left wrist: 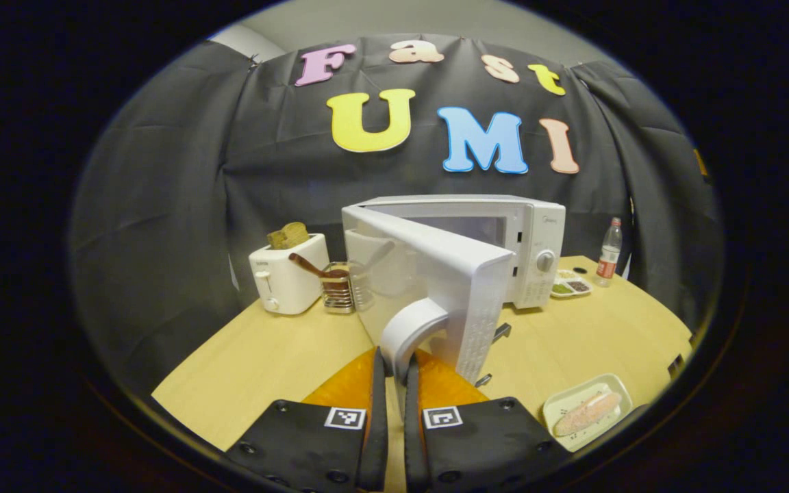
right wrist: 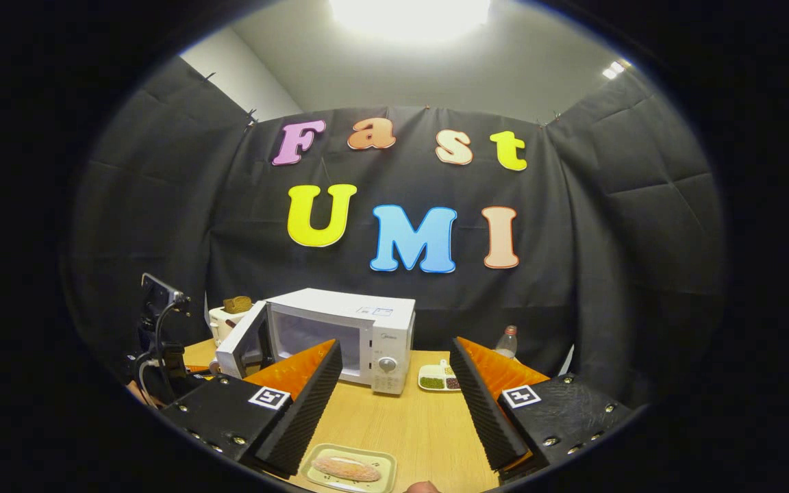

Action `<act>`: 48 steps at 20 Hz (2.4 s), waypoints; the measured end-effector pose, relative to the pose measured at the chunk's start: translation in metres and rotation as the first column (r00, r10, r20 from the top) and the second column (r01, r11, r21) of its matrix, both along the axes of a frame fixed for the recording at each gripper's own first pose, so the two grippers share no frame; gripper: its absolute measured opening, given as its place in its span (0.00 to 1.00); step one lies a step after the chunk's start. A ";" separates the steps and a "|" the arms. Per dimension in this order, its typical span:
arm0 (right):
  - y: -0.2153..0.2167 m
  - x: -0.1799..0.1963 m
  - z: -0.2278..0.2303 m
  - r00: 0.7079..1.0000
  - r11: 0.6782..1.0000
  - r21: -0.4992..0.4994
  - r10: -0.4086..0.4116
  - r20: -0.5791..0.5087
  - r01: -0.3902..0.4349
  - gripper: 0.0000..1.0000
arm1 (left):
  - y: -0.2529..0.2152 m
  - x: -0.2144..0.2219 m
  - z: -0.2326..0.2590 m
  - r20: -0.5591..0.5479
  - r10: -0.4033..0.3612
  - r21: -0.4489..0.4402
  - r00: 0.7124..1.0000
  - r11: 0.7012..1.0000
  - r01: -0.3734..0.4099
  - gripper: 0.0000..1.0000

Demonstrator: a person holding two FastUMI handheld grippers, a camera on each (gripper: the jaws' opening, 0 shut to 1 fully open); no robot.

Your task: Open the microwave oven with the left hand, put the food in, and close the microwave oven.

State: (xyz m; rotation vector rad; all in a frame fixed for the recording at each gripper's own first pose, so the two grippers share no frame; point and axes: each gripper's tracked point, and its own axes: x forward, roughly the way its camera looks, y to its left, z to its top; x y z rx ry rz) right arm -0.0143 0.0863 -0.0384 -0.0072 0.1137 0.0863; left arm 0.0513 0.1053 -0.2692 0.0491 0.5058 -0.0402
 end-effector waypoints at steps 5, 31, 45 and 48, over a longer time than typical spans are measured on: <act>0.030 0.000 -0.008 1.000 1.000 0.002 0.002 -0.009 -0.002 0.97 | 0.043 -0.006 0.000 0.000 0.011 -0.015 1.000 1.000 -0.011 0.16; 0.068 0.026 -0.148 0.735 0.813 0.045 0.546 -0.402 -0.580 0.97 | 0.048 -0.114 0.166 0.258 0.266 -0.014 0.929 0.962 -0.272 0.96; 0.071 -0.030 -0.273 0.333 0.507 0.082 0.671 -0.662 -0.858 0.98 | 0.017 -0.158 0.228 0.356 0.358 0.064 0.863 0.912 -0.405 0.97; 0.063 -0.035 -0.294 0.288 0.476 0.078 0.647 -0.706 -0.876 0.97 | 0.013 -0.164 0.229 0.365 0.378 0.074 0.851 0.899 -0.432 0.98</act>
